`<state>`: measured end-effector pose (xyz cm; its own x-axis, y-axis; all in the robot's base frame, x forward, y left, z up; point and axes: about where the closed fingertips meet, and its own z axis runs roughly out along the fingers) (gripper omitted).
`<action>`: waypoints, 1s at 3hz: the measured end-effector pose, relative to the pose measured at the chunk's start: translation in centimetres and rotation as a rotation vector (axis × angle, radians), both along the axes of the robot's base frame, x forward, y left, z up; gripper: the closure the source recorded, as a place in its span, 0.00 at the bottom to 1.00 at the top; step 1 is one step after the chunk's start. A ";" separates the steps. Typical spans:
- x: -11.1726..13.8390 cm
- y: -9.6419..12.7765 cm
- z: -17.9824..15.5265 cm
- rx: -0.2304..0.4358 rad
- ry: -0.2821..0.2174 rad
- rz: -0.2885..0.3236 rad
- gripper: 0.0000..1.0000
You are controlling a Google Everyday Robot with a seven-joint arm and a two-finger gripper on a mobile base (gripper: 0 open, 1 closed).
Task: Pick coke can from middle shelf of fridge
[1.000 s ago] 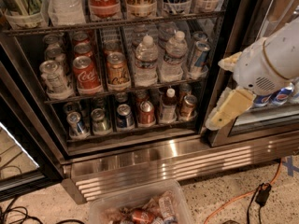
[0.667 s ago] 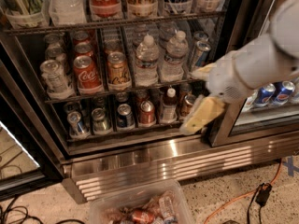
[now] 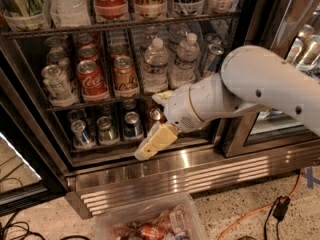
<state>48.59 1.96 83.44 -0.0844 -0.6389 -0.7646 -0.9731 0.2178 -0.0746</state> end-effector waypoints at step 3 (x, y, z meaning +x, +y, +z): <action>-0.7 6.7 0.4 0.104 -0.063 0.102 0.00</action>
Offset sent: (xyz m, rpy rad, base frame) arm -0.0059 0.0512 0.0035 0.0765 -0.0467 0.0815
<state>47.93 8.70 83.79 0.0270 -0.5588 -0.8289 -0.9848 0.1274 -0.1180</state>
